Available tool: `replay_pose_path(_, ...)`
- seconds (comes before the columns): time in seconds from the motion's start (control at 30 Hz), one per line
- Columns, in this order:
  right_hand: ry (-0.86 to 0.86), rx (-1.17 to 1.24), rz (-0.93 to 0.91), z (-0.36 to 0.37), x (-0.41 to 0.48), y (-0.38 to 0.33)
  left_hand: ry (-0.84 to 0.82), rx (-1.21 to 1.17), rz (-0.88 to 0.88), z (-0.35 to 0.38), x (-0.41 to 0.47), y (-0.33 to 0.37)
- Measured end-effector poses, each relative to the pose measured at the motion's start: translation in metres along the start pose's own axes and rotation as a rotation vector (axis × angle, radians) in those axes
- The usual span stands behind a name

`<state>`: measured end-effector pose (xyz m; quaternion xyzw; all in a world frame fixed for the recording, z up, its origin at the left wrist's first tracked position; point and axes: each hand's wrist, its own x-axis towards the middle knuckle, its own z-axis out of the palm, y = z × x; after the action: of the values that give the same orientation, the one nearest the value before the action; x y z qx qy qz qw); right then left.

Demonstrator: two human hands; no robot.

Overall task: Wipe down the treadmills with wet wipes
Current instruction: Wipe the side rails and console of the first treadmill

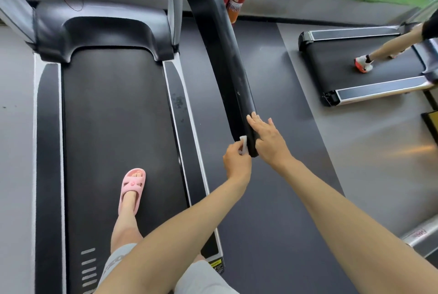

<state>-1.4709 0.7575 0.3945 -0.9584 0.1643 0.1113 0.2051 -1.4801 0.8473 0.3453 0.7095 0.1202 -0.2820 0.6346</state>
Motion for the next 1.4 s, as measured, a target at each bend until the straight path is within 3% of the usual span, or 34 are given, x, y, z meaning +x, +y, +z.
replay_pose_path(0.1,-0.019,-0.040,0.004,-0.006,-0.002,-0.003,-0.103,-0.109,-0.123,-0.011,-0.004,0.007)
replay_pose_path(0.23,-0.140,-0.083,0.009,-0.022,0.001,-0.009,-0.302,-0.582,-0.389,-0.047,-0.002,0.016)
replay_pose_path(0.33,-0.203,-0.008,0.040,-0.028,0.005,-0.011,-0.322,-0.683,-0.390,-0.075,0.001,0.029)
replay_pose_path(0.47,0.044,0.240,0.163,-0.029,-0.003,-0.029,-0.322,-0.643,-0.324,-0.097,0.005,0.065)
replay_pose_path(0.6,0.118,0.349,0.132,-0.043,-0.010,-0.057,-0.297,-0.611,-0.275,-0.106,0.006,0.100)
replay_pose_path(0.87,0.188,0.840,0.256,-0.073,0.009,-0.092,-0.469,-0.292,-0.196,-0.122,0.021,0.154)
replay_pose_path(1.07,0.067,0.883,0.250,-0.089,0.063,-0.104,-0.721,0.164,-0.135,-0.145,0.078,0.201)
replay_pose_path(1.2,0.024,0.898,0.292,-0.097,0.116,-0.121,-0.699,0.249,-0.114,-0.153,0.146,0.232)
replay_pose_path(1.27,0.057,0.918,0.344,-0.098,0.151,-0.133,-0.592,0.311,0.012,-0.157,0.181,0.244)
replay_pose_path(1.4,0.139,0.955,0.461,-0.100,0.224,-0.160,-0.368,0.578,0.588,-0.174,0.237,0.263)
